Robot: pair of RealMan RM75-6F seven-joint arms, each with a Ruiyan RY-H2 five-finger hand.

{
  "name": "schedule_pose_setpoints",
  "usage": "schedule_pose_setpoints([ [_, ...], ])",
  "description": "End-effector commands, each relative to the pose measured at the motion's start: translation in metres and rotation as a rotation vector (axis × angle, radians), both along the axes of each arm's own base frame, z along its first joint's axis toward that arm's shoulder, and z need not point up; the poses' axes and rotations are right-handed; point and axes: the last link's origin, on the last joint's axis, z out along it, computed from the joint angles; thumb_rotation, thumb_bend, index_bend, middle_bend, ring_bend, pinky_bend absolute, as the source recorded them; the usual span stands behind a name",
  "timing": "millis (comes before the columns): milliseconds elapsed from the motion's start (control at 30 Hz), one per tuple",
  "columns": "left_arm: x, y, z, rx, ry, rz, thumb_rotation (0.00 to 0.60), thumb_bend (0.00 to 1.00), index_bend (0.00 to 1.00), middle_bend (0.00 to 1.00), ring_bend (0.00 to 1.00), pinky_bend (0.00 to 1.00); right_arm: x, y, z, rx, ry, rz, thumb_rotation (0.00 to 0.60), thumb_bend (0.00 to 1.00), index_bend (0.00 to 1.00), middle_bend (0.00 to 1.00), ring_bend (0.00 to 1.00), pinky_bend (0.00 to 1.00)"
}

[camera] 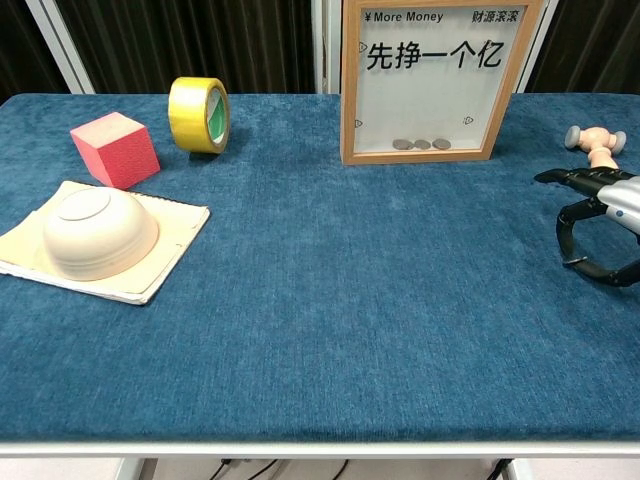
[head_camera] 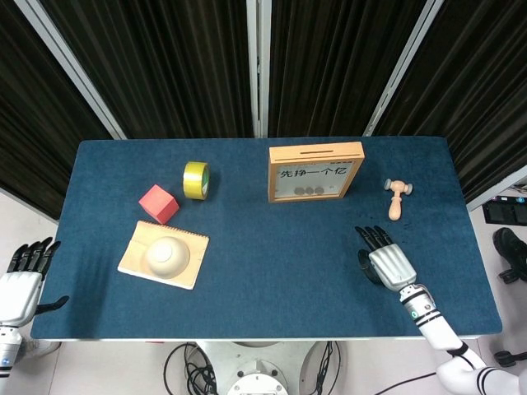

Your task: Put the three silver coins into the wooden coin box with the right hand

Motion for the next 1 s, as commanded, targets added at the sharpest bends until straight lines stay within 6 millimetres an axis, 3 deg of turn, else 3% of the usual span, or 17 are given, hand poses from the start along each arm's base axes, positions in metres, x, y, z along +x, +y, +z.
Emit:
schedule_pose_setpoints([
  [33, 0.000, 0.000, 0.000, 0.000, 0.001, -0.001, 0.600, 0.00, 0.02, 0.00, 0.00, 0.00, 0.000, 0.000, 0.000, 0.000, 0.004, 0.000, 0.600, 0.35, 0.57, 0.04, 0.00, 0.00],
  [400, 0.002, 0.000, 0.000, -0.002, -0.001, -0.004, 0.600, 0.00, 0.02, 0.00, 0.00, 0.00, 0.003, -0.003, 0.005, -0.006, -0.011, 0.018, 0.600, 0.47, 0.66, 0.05, 0.00, 0.00],
  [533, 0.003, 0.000, 0.001, 0.001, -0.002, -0.007, 0.600, 0.00, 0.02, 0.00, 0.00, 0.00, 0.015, -0.007, 0.017, -0.030, -0.071, 0.029, 0.600, 0.47, 0.68, 0.05, 0.00, 0.00],
  [733, 0.007, 0.000, 0.003, 0.008, -0.001, -0.020, 0.600, 0.00, 0.02, 0.00, 0.00, 0.00, 0.062, -0.026, 0.068, -0.131, -0.219, 0.105, 0.600, 0.47, 0.70, 0.05, 0.00, 0.00],
  [1000, 0.012, -0.002, 0.003, 0.017, -0.005, -0.042, 0.600, 0.00, 0.02, 0.00, 0.00, 0.00, 0.151, -0.073, 0.137, -0.213, -0.386, 0.147, 0.600, 0.48, 0.72, 0.06, 0.00, 0.00],
])
